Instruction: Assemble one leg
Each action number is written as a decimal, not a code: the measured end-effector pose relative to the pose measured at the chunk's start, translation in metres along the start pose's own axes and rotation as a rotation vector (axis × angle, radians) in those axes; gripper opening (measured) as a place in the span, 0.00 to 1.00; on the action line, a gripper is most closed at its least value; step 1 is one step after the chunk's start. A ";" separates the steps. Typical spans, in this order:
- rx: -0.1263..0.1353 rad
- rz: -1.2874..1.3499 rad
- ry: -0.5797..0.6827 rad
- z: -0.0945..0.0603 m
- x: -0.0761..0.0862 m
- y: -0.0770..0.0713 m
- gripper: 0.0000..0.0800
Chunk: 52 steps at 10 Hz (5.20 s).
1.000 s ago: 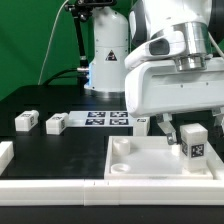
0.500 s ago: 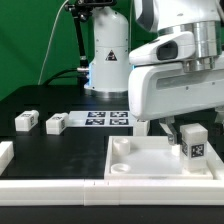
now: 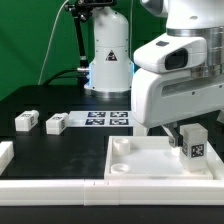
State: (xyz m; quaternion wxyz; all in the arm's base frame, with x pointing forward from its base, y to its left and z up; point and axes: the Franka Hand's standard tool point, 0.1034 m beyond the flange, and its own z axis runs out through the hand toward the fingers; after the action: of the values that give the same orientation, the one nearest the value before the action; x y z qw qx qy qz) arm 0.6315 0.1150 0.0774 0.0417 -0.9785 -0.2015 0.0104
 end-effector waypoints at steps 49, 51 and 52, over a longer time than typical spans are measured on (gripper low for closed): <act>0.010 1.205 0.067 0.004 0.003 0.004 0.36; 0.034 1.399 0.044 0.002 0.002 0.004 0.36; 0.043 1.485 0.039 0.003 0.002 0.004 0.36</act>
Offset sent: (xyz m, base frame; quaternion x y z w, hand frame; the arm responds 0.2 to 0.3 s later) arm 0.0000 0.0000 0.0000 0.0000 0.0000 0.0000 1.0000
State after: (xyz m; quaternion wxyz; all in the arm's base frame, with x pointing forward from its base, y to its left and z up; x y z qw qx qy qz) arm 0.6347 0.1123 0.0743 0.0464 -0.8561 0.5142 0.0223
